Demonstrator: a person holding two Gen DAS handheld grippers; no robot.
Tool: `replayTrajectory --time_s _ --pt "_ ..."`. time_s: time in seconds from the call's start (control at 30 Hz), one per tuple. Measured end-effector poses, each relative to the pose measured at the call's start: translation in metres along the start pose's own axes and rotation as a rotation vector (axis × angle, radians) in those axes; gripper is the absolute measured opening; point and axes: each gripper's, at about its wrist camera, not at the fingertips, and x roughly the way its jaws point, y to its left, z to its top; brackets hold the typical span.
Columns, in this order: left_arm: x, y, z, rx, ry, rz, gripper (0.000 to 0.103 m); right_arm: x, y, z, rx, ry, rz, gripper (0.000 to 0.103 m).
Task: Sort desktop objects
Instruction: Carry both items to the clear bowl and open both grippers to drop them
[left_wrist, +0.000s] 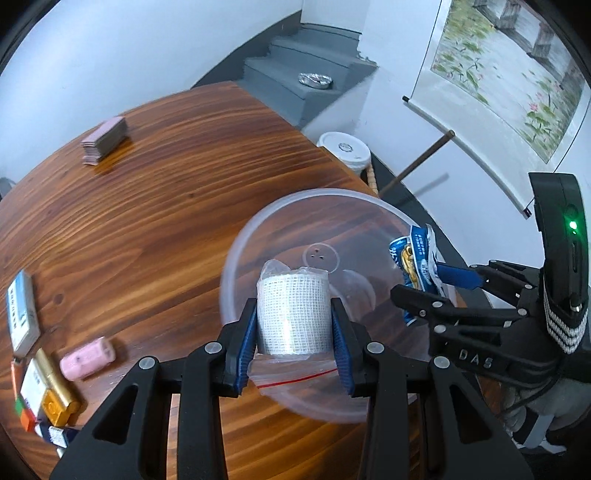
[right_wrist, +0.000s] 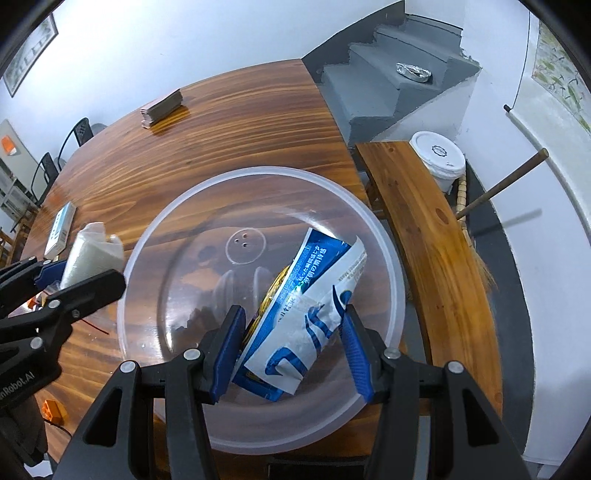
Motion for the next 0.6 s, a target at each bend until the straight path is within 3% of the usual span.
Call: replayTrajectory --time_s 0.13,0.17,0.3,0.6 --pt "0.009 0.007 0.000 -0.089 0.064 -0.106 0.042 0.001 -0.006 -0.002 0.011 0.009 0.000 0.058" --pt "-0.009 0.009 -0.015 -0.093 0.068 -0.128 0.047 -0.001 -0.005 -0.005 0.014 0.005 -0.005 0.058" --pt "-0.033 0.007 -0.024 -0.097 0.030 -0.104 0.064 -0.004 -0.004 -0.010 0.031 0.001 0.001 0.058" --pt "-0.071 0.023 -0.042 -0.140 -0.022 -0.095 0.078 -0.016 0.011 -0.015 0.039 -0.024 0.031 0.058"
